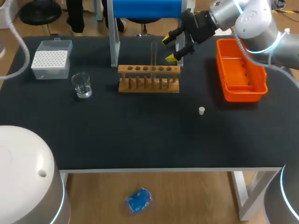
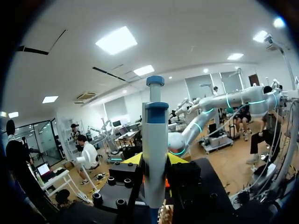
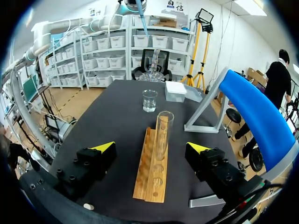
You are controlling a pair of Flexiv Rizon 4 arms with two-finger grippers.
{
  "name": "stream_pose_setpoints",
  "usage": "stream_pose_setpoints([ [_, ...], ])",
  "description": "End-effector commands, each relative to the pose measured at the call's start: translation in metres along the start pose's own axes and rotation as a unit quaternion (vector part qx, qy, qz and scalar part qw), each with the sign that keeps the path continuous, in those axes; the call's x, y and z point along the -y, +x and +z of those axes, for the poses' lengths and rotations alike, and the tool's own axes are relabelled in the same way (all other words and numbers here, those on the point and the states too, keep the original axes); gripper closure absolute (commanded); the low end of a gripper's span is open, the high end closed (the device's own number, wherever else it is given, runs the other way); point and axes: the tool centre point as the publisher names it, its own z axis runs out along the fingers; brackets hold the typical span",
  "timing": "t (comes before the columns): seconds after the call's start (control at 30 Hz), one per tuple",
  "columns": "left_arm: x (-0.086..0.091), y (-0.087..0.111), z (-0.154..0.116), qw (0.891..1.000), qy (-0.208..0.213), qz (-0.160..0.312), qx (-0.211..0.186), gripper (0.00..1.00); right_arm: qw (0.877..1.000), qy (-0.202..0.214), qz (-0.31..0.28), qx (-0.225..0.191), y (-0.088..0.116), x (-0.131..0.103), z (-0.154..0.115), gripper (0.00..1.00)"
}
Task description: Invert the test tube, pick up the pipette, mount the tip to pipette, aspirate from beaker and dispense into the tube, eject the tip, return the pipette, and cap with the stopper.
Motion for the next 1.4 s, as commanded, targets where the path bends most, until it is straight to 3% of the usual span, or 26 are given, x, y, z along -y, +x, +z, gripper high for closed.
stream_pose_setpoints([
  [0.03,0.001,-0.011,0.035,0.999,0.004,0.001,-0.033,1.00,1.000,0.002,0.000,-0.001,0.000,0.000,-0.001,0.00],
  [0.77,-0.010,-0.002,0.142,0.990,0.023,-0.013,-0.138,1.00,1.000,0.002,0.000,-0.001,0.000,0.000,-0.001,0.00],
  [1.4,-0.014,-0.004,0.148,0.989,0.027,-0.015,-0.144,1.00,1.000,0.002,0.000,-0.001,0.000,0.000,-0.001,0.00],
])
